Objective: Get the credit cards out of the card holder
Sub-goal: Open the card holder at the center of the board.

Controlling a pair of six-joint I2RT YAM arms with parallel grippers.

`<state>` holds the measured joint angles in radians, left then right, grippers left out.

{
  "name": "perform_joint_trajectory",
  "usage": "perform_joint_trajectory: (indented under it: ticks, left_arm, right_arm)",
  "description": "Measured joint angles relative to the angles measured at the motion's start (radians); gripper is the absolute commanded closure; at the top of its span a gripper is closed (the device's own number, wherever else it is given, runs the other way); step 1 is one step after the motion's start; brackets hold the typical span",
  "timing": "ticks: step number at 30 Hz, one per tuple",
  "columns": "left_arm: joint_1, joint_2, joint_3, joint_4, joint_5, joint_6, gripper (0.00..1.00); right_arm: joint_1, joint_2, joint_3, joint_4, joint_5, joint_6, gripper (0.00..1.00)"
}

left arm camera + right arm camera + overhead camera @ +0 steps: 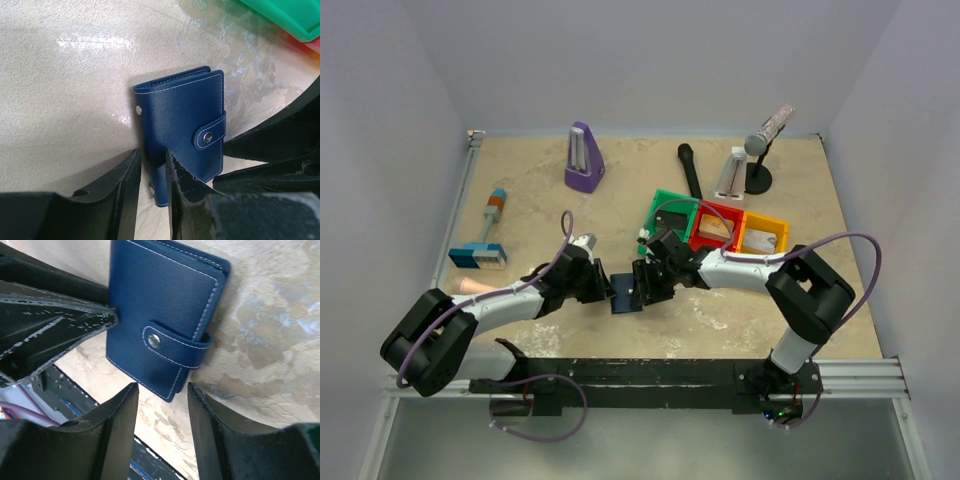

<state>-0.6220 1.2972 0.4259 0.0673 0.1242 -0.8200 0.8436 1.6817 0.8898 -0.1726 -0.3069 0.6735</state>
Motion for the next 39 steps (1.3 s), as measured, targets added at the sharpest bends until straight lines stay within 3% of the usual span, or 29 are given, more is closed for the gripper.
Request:
perform_joint_trajectory:
  ticks: [11,25,30,32,39]
  left_arm:
    - [0.0,0.0,-0.018,0.036,0.005,-0.009,0.7]
    - [0.007,0.006,-0.042,0.093,0.011,-0.028,0.72]
    - [0.007,0.005,-0.05,0.109,0.011,-0.035,0.72]
    - [0.007,0.004,-0.052,0.112,0.011,-0.035,0.72]
    - [0.007,-0.012,-0.057,0.101,0.001,-0.035,0.73]
  right_arm:
    - [-0.006,0.03,-0.003,0.048,-0.052,0.019,0.55]
    - [-0.039,0.034,-0.037,0.092,-0.1,0.041,0.84]
    - [-0.043,0.034,-0.04,0.091,-0.106,0.042,0.91]
    - [-0.045,0.034,-0.041,0.092,-0.11,0.041,0.99]
    - [-0.054,0.019,-0.061,0.126,-0.137,0.037,1.0]
